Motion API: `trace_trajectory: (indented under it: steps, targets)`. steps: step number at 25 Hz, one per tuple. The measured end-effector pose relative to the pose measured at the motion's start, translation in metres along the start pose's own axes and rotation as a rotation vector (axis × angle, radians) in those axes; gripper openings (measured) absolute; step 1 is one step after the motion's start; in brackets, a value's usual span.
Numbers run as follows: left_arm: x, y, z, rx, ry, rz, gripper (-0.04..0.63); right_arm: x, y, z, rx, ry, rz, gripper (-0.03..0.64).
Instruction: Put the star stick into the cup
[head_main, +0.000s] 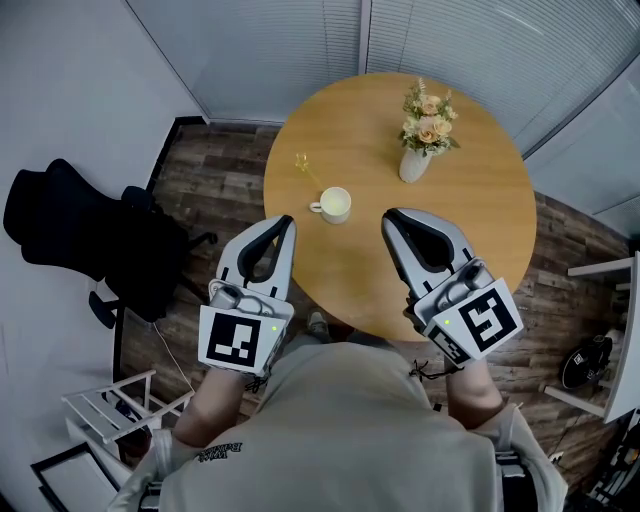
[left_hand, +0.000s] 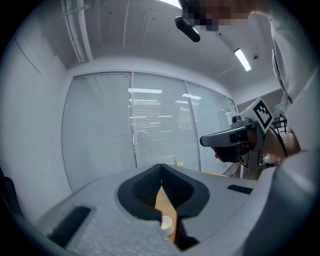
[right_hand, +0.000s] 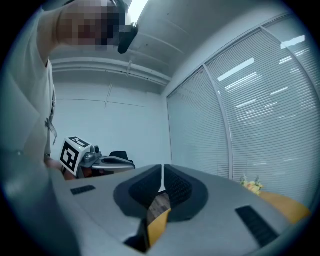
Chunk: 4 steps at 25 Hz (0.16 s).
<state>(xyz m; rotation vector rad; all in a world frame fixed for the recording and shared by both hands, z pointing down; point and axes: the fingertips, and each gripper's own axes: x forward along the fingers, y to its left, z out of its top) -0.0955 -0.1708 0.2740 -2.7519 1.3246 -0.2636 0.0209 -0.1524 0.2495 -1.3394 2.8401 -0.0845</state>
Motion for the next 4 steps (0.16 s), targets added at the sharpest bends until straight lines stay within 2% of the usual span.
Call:
trace_trajectory:
  steps: [4]
  targets:
    - [-0.0017, -0.0030, 0.0023, -0.012, 0.002, -0.006, 0.021, -0.0011, 0.0006, -0.0030, 0.014, 0.007, -0.003, 0.035]
